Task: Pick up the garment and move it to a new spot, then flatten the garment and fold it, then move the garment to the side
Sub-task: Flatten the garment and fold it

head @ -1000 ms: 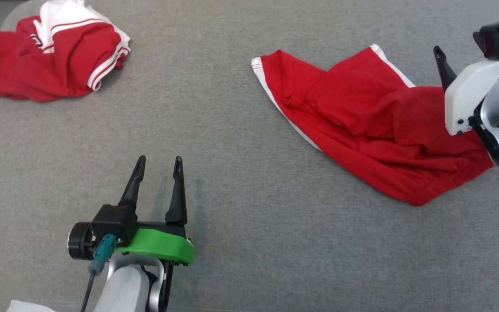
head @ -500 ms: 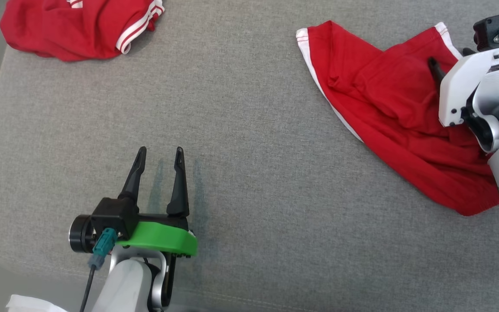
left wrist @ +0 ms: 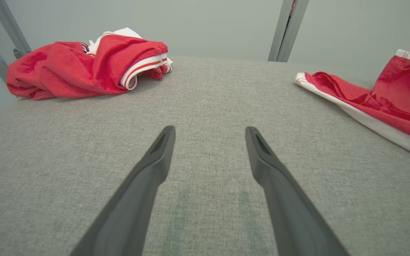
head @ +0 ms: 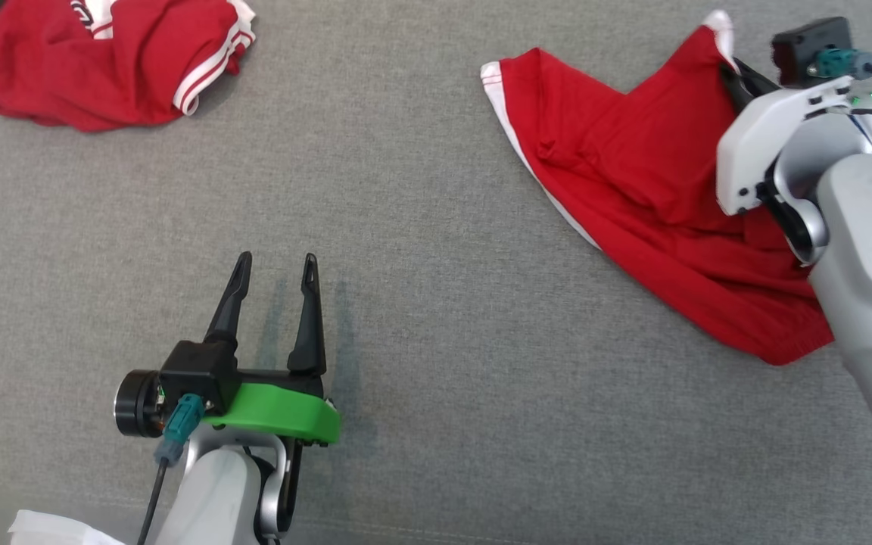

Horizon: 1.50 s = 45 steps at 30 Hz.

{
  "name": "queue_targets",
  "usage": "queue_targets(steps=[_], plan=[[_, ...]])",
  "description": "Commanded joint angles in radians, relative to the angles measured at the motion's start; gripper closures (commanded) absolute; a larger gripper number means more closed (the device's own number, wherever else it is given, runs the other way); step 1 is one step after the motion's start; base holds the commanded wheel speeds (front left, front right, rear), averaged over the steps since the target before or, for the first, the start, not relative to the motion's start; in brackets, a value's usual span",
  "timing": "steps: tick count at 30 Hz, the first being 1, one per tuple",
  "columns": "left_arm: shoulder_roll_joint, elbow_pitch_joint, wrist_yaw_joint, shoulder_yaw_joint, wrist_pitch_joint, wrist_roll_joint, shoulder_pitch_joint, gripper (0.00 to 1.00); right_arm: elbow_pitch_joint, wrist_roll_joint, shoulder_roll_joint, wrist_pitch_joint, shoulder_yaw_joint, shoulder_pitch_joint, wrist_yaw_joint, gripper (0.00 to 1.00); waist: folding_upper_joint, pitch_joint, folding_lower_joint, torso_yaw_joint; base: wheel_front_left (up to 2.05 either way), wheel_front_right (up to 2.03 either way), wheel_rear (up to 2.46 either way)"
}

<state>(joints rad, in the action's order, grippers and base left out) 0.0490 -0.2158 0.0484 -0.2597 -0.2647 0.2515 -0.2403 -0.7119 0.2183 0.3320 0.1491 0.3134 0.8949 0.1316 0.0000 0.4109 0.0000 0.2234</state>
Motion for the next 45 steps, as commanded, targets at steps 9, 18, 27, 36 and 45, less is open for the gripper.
queue_targets(steps=[9,18,27,36,45], plan=[[0.003,-0.015,-0.021,0.039,0.001,-0.034,0.04,0.0,0.207,0.04,-0.077,-0.09,0.156,-0.05,-0.002,1.0,0.0,-0.119,0.0,-0.064,0.0,0.0,0.0],[0.003,-0.017,-0.029,0.052,0.001,-0.038,0.059,0.0,0.391,0.102,-0.128,-0.049,0.366,-0.2,-0.002,1.0,0.0,-0.164,0.0,-0.074,0.0,0.0,0.0],[0.003,-0.006,-0.022,0.047,0.001,-0.019,0.062,0.0,0.263,0.086,-0.216,-0.123,0.435,-0.329,-0.002,1.0,0.0,-0.161,0.0,-0.049,0.0,0.0,0.0],[0.003,-0.01,-0.021,0.041,0.001,-0.017,0.071,0.0,0.112,0.015,-0.273,-0.27,0.444,-0.347,-0.002,0.0,0.0,-0.183,0.0,-0.055,0.0,0.0,0.0],[0.003,-0.013,-0.038,0.011,0.001,-0.044,0.047,0.0,0.145,-0.016,-0.279,-0.382,0.292,-0.398,-0.002,0.0,0.0,-0.238,0.0,-0.112,0.0,0.0,0.0]])
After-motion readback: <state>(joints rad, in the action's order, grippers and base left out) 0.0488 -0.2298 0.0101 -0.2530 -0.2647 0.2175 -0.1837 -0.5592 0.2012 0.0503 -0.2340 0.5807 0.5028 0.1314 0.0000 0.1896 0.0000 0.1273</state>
